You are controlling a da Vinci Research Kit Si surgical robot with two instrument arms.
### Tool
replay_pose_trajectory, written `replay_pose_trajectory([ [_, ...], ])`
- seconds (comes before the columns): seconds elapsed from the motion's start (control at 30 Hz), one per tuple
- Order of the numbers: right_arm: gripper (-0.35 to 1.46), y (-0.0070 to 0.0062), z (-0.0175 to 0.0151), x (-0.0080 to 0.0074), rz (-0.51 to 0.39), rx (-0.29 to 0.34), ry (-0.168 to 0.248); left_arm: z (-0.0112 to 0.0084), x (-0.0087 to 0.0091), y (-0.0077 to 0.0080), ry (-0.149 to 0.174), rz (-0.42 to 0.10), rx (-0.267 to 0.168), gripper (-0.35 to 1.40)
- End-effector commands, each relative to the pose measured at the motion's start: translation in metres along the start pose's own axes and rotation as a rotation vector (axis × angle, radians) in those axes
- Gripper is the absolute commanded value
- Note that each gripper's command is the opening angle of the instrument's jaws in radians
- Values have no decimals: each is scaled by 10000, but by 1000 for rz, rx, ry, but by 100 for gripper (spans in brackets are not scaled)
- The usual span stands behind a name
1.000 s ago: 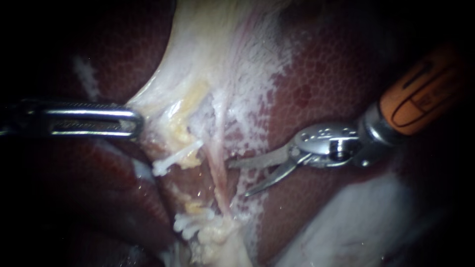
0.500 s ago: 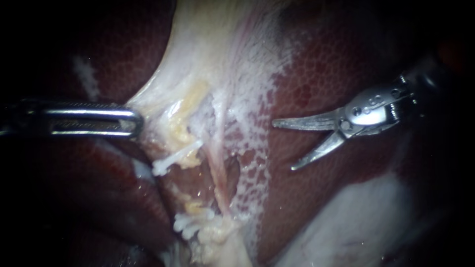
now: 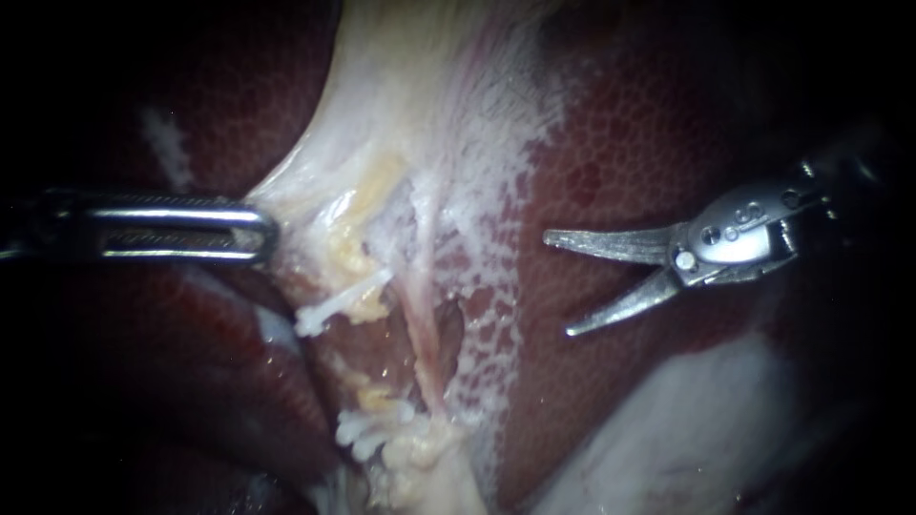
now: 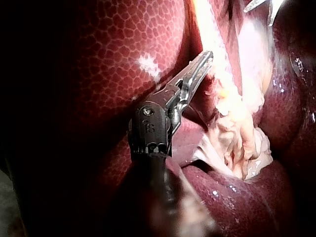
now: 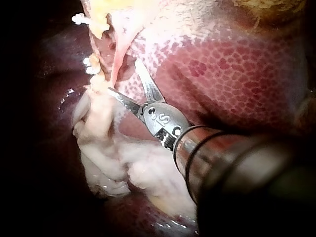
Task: Go back from the cut left tube
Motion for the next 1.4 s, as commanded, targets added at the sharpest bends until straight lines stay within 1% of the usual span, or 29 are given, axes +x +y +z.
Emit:
replay_pose_trajectory([
  [0.03, 143, 0, 0, -1, -3, 1, 1, 2, 2, 0, 0, 2, -2, -35],
  [0.1, 143, 0, 0, -1, -9, 1, 0, 6, 7, 3, -1, 5, -4, -35],
  [0.27, 143, 1, -2, -2, -21, 1, 0, 20, 23, 16, -2, 14, -10, -35],
  [0.3, 143, 1, -2, -3, -21, 1, 0, 25, 28, 19, -3, 22, -12, -35],
  [0.37, 143, 1, -4, -3, -27, 1, 0, 34, 36, 23, 1, 21, -9, -35],
  [0.5, 143, 2, -6, -5, -38, 0, -1, 52, 48, 28, 17, 16, -4, -35],
  [0.6, 143, 2, -8, -6, -49, -2, -3, 65, 54, 28, 21, 20, 4, -35],
  [0.7, 143, 3, -10, -7, -48, -5, -5, 72, 59, 28, 31, 17, 8, -35],
  [0.97, 143, 3, -10, -7, -62, -29, -18, 74, 61, 28, 32, 12, 11, -35],
  [1.4, 143, 1, -10, -7, -55, -27, -17, 74, 61, 28, 32, 12, 11, -35],
])
